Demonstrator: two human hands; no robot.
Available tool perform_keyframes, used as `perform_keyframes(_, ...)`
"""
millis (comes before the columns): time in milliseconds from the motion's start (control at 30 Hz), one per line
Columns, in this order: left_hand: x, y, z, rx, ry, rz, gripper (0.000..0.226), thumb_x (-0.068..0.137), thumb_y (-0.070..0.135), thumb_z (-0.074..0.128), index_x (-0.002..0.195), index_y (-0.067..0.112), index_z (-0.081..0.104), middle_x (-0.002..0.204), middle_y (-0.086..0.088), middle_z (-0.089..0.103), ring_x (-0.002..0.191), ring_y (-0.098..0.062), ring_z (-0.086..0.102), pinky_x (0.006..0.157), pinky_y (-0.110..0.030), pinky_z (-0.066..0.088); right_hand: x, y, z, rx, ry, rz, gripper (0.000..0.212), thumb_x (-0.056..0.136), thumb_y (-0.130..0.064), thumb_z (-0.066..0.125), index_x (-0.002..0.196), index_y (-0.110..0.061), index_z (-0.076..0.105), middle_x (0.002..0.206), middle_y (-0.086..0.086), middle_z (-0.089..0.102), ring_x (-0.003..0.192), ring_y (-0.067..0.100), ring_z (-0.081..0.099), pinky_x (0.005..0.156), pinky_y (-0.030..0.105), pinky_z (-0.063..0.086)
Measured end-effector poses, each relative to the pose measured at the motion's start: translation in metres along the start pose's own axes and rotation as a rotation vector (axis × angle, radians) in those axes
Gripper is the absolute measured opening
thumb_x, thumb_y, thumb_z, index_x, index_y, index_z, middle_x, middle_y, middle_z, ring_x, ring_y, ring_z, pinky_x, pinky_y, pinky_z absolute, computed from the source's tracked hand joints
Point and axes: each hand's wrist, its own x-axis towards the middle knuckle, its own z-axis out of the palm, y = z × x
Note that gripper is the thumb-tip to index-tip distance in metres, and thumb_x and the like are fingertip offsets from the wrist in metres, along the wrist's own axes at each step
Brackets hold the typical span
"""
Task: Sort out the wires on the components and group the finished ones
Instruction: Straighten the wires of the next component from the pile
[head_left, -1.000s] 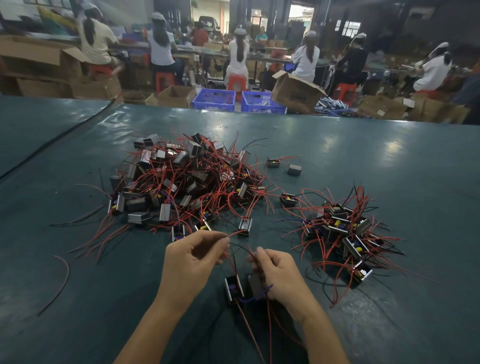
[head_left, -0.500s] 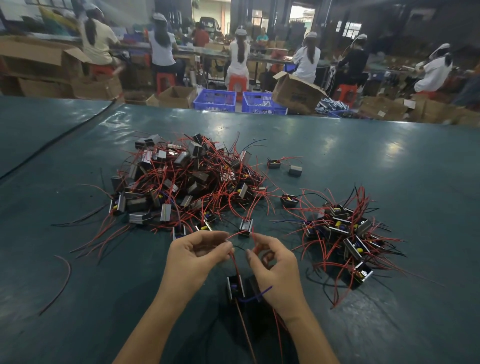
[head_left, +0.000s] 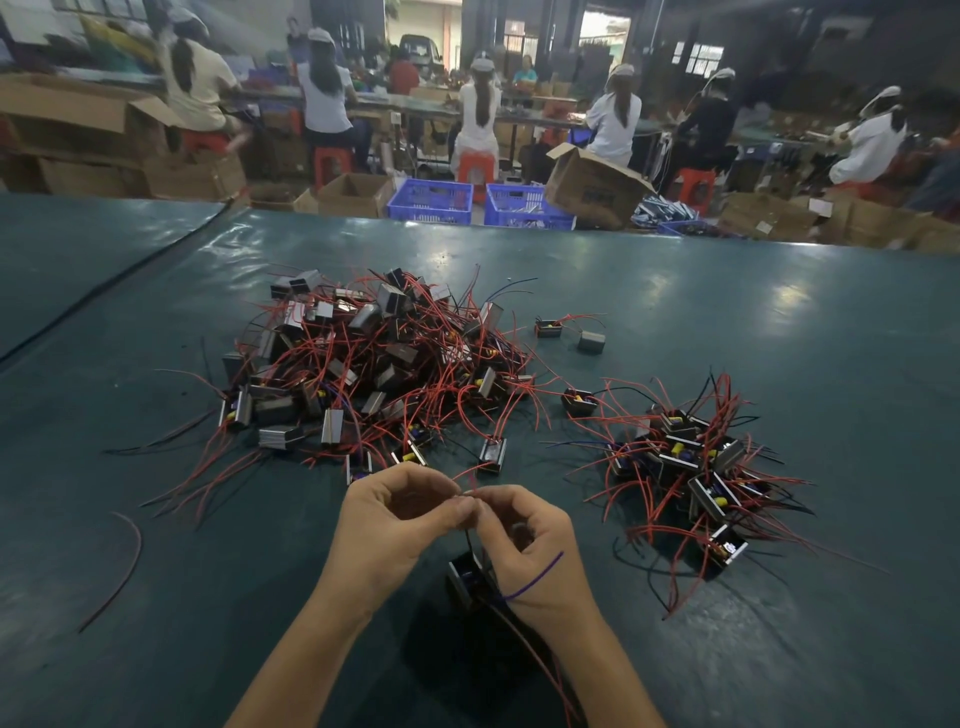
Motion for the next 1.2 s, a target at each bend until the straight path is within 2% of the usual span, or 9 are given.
perform_keyframes(100, 0.001, 0.000, -0.002, 0.057, -0.003, 0.038, 0.017, 0.057, 0.022, 0.083, 0.070, 0.017, 0.073, 0.069, -0.002, 0.072, 0.066, -0.011, 0.070, 0.063, -0.015, 0.053, 0.000, -0.001, 0.000, 0.028, -0.018, -0.012, 0.018, 0.093, -0.009, 0.062, 0.094, -0.023, 0.073, 0.081, 0.004, 0.073, 0.073, 0.024, 0.068, 0.070, 0.047, 0.055)
perform_keyframes(200, 0.000, 0.000, -0.004, 0.087, -0.014, 0.059, 0.020, 0.059, 0.025, 0.084, 0.077, 0.018, 0.076, 0.071, -0.002, 0.072, 0.067, -0.011, 0.070, 0.064, -0.016, 0.054, 0.000, 0.000, 0.001, 0.009, -0.010, -0.034, 0.017, 0.093, -0.015, 0.061, 0.094, -0.028, 0.072, 0.080, 0.004, 0.073, 0.071, 0.022, 0.067, 0.068, 0.046, 0.055)
perform_keyframes(367, 0.000, 0.002, -0.008, 0.048, -0.104, 0.057, 0.020, 0.063, 0.020, 0.081, 0.083, 0.022, 0.078, 0.073, -0.005, 0.073, 0.068, -0.011, 0.069, 0.066, -0.019, 0.055, 0.001, 0.005, 0.003, 0.001, 0.041, -0.022, 0.011, 0.092, -0.021, 0.059, 0.090, -0.022, 0.071, 0.075, 0.005, 0.069, 0.065, 0.016, 0.064, 0.061, 0.036, 0.051)
perform_keyframes(500, 0.002, 0.003, -0.012, 0.040, -0.130, 0.043, 0.014, 0.066, 0.018, 0.078, 0.080, 0.017, 0.077, 0.071, -0.007, 0.072, 0.062, -0.016, 0.067, 0.062, -0.020, 0.054, 0.000, 0.008, 0.004, -0.058, 0.048, -0.053, 0.011, 0.093, -0.023, 0.058, 0.092, -0.023, 0.069, 0.082, -0.001, 0.069, 0.079, 0.019, 0.067, 0.071, 0.043, 0.055)
perform_keyframes(667, 0.003, -0.002, -0.006, -0.036, -0.063, 0.018, 0.018, 0.064, 0.016, 0.078, 0.082, 0.014, 0.076, 0.068, -0.005, 0.071, 0.061, -0.015, 0.066, 0.062, -0.020, 0.055, 0.002, 0.010, -0.002, -0.108, 0.031, -0.078, 0.011, 0.093, -0.031, 0.057, 0.093, -0.028, 0.068, 0.082, -0.006, 0.070, 0.078, 0.019, 0.067, 0.070, 0.048, 0.054)
perform_keyframes(800, 0.001, -0.005, -0.008, 0.208, -0.084, 0.171, 0.021, 0.067, 0.023, 0.078, 0.089, 0.023, 0.076, 0.080, 0.001, 0.074, 0.075, -0.011, 0.071, 0.072, -0.018, 0.055, 0.003, 0.010, -0.011, -0.169, 0.076, -0.068, 0.013, 0.090, -0.033, 0.058, 0.097, -0.038, 0.068, 0.080, -0.006, 0.070, 0.078, 0.017, 0.066, 0.071, 0.048, 0.053)
perform_keyframes(933, 0.003, -0.008, -0.009, 0.467, -0.123, 0.513, 0.017, 0.075, 0.016, 0.075, 0.093, 0.016, 0.077, 0.084, 0.008, 0.070, 0.077, -0.007, 0.067, 0.068, -0.015, 0.053, 0.002, 0.005, -0.012, -0.302, 0.042, -0.117, 0.025, 0.086, -0.039, 0.052, 0.098, -0.057, 0.064, 0.078, -0.020, 0.065, 0.072, 0.013, 0.061, 0.073, 0.048, 0.050)
perform_keyframes(1100, 0.005, -0.013, -0.016, 0.589, -0.144, 0.619, 0.016, 0.082, 0.026, 0.075, 0.086, 0.011, 0.076, 0.083, 0.005, 0.066, 0.073, -0.006, 0.063, 0.063, -0.026, 0.054, 0.001, 0.003, -0.013, -0.333, 0.048, -0.072, 0.021, 0.083, -0.042, 0.051, 0.087, -0.036, 0.071, 0.067, -0.017, 0.060, 0.068, 0.011, 0.058, 0.072, 0.047, 0.049)
perform_keyframes(1200, 0.005, -0.016, -0.015, 0.621, -0.151, 0.648, 0.023, 0.086, 0.035, 0.070, 0.084, 0.012, 0.073, 0.089, 0.006, 0.061, 0.077, -0.007, 0.060, 0.065, -0.025, 0.052, 0.001, 0.000, -0.014, -0.367, 0.038, -0.089, 0.022, 0.083, -0.037, 0.051, 0.081, -0.030, 0.071, 0.065, -0.023, 0.058, 0.066, 0.009, 0.057, 0.070, 0.043, 0.048)
